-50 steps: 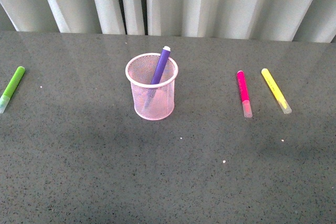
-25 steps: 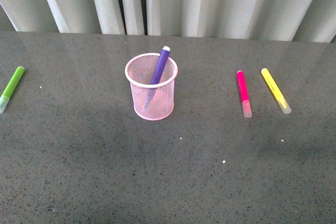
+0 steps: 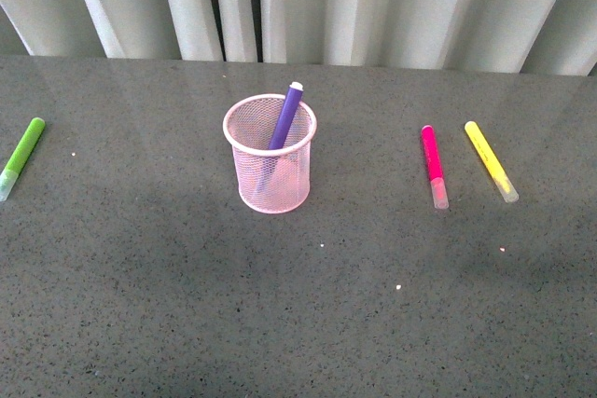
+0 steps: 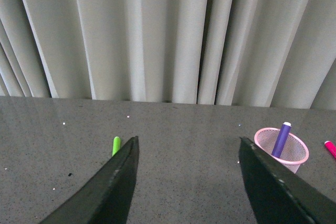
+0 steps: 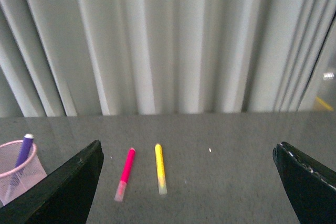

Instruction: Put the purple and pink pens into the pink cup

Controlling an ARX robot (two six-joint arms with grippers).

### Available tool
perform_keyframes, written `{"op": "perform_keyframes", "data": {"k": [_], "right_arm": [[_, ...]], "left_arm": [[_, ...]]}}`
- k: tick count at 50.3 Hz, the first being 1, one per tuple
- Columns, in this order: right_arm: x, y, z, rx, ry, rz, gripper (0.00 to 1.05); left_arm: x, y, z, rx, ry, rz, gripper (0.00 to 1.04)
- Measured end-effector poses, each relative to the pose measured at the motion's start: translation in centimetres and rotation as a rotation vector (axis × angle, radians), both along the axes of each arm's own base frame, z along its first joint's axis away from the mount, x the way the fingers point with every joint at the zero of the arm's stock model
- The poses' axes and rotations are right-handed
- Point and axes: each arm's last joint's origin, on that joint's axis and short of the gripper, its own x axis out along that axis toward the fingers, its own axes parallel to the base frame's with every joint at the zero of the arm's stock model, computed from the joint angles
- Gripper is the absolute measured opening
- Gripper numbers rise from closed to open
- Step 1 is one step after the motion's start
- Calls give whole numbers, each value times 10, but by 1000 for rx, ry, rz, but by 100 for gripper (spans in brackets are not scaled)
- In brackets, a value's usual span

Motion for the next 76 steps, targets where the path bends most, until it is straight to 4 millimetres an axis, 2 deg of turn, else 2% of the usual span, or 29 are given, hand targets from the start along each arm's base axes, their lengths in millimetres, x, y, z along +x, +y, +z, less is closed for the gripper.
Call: {"op": "perform_keyframes", "data": {"k": [1,4,10,18,24,28,35,44,58,66,76], "right_arm": [[1,-1,0,22,97,-50,98],[9,-4,0,46,227,-94,98],[36,-11,6,129,296,-84,98],[84,-15,11,209,353,-66,98],[140,-12,-3,217,507,-67,98],[171,-5,-14,195,580,-65,98],[206,9,-28,144,644,-41,98],[258,37,-55,104,750,1,98],[309,71,-81,143,792,33,98],[329,88,-93,155,811,41,98],[345,102,-108,164,836,44,98]], "left_arm": [[0,0,0,0,0,0,73],[0,0,0,0,0,0,80],[0,0,0,0,0,0,99],[0,0,0,2,-1,0,98],[0,0,0,2,-1,0,98],[0,0,0,2,-1,0,98],[0,0,0,2,-1,0,98],[0,0,0,2,-1,0,98],[0,0,0,2,-1,0,98],[0,0,0,2,-1,0,98],[0,0,0,2,-1,0,98]]}}
